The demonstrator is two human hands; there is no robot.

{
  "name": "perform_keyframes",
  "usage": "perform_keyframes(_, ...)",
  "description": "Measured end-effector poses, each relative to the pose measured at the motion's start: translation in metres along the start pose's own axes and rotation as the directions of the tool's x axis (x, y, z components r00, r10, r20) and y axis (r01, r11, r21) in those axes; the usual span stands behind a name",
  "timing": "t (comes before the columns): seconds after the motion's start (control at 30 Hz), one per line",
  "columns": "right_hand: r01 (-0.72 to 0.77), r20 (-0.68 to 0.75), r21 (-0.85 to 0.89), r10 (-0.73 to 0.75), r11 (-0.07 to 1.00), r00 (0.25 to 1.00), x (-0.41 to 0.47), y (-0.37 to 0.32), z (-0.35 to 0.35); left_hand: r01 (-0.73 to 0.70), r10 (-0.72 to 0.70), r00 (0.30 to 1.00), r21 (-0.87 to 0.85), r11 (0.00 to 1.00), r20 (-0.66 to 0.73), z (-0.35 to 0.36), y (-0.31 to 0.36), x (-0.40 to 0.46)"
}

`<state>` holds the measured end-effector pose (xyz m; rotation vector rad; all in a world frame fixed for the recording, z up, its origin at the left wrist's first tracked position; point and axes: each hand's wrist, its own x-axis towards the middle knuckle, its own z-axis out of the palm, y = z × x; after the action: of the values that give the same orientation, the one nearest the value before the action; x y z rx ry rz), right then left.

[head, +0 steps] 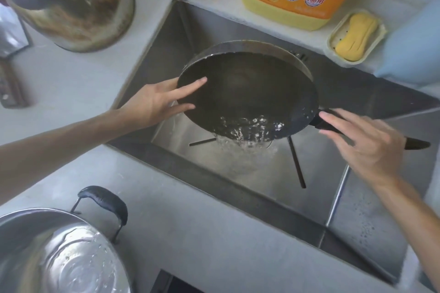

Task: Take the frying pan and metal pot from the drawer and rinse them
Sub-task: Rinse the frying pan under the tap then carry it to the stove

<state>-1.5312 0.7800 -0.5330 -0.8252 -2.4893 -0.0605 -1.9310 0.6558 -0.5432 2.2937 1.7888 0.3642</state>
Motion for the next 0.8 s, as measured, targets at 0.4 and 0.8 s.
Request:
perform_keyframes(0.4,0.056,-0.21,-0.176,-0.093,0.983,0.973,0.026,0.005,-0.085,-0.162,0.245,0.953,0.386,0.908,-0.176,-0.072,0.041,0.011)
perform_keyframes(0.8,-0.63,0.569,0.12,0.467,0.767,0.677,0.015,-0.007,-0.21,0.353,-0.345,0.935,-0.328,0.876,0.084,-0.171,0.148,0.05)
